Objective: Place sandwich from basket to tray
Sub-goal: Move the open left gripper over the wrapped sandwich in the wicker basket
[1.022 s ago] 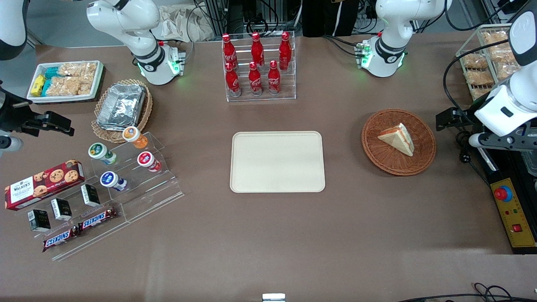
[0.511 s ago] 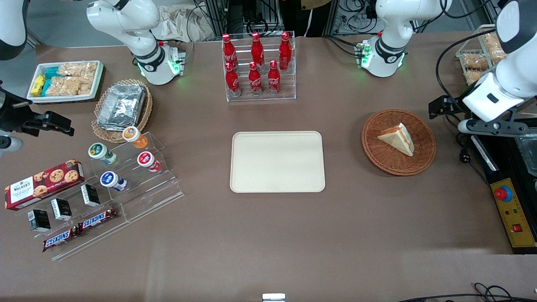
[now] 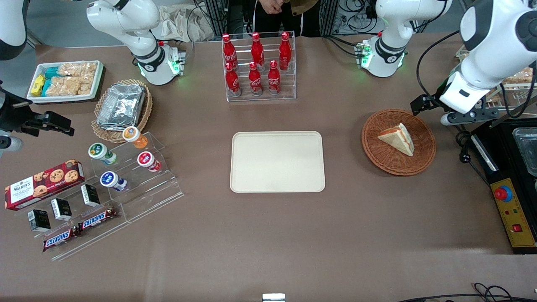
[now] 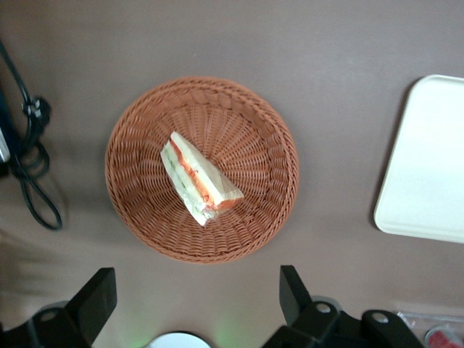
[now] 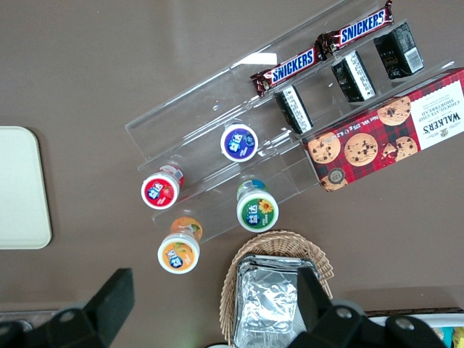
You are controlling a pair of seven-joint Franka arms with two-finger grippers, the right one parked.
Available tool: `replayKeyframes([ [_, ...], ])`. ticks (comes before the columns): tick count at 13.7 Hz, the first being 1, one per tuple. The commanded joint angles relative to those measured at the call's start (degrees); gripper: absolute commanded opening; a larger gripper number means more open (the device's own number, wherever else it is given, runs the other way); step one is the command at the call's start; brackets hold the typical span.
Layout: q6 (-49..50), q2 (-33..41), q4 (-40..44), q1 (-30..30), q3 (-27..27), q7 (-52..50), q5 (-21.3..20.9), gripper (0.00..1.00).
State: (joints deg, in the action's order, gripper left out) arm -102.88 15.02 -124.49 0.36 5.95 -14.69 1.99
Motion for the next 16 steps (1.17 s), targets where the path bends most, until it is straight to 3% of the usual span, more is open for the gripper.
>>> replayKeyframes([
  [1,-1.44,1.24,-2.77,0.08,0.64,-12.40,0.65,1.00],
  [6,-8.29,0.01,-7.95,0.08,0.64,-33.79,1.26,1.00],
  [10,-14.18,-2.88,-11.56,0.08,0.64,-41.36,1.35,1.00],
  [16,-22.36,-7.54,-17.01,0.25,0.64,-44.62,1.61,1.00],
])
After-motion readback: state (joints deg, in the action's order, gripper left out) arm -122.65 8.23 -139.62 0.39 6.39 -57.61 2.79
